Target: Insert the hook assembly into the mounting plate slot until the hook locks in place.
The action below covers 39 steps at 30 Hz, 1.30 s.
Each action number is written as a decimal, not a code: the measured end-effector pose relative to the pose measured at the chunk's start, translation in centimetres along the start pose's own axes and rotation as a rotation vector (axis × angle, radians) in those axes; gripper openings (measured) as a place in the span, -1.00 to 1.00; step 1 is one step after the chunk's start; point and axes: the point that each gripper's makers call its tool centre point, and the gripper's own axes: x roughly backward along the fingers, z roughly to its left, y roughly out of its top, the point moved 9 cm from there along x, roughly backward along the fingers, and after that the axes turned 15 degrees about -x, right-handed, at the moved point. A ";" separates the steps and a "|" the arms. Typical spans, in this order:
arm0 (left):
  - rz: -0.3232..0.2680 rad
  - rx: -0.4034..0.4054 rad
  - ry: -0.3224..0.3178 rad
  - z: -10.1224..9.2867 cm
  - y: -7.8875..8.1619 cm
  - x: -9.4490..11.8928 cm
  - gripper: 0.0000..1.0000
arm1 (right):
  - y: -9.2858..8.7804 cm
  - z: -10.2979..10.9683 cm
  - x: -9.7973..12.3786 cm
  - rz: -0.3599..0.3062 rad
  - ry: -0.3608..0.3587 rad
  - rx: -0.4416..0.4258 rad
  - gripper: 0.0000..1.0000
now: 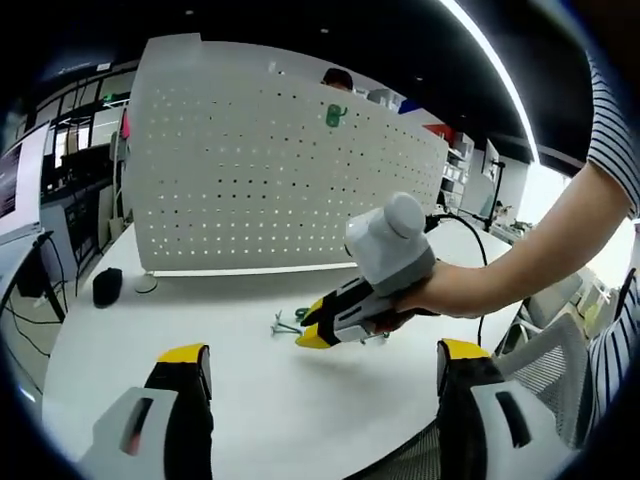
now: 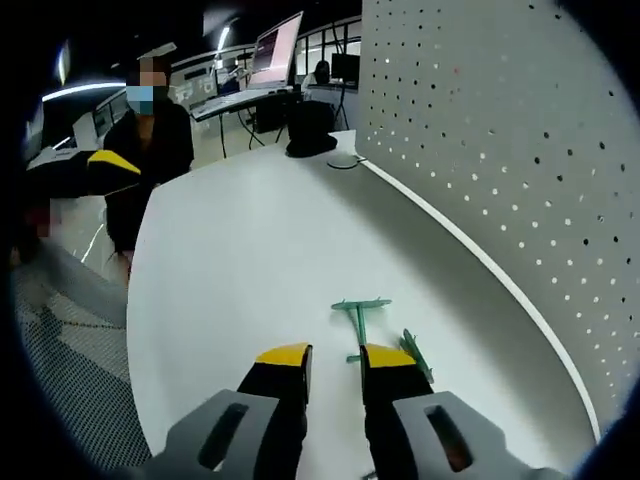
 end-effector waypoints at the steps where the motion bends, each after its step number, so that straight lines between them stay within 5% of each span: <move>1: -0.003 0.001 0.003 0.0 0.0 0.0 0.91 | 0.0 -0.2 -0.2 0.008 -0.010 0.006 -0.68; 16: -0.014 0.018 0.016 0.4 0.0 0.2 0.87 | 0.9 -1.0 -1.7 0.030 -0.052 -0.010 -0.89; 23: -0.015 0.018 0.012 0.3 0.0 0.1 0.86 | 0.7 -0.9 -1.6 0.030 -0.056 -0.084 -0.97; 39: -0.033 0.075 0.025 1.2 0.4 0.4 0.82 | 2.1 -1.0 2.0 -0.032 -0.019 -0.264 -1.00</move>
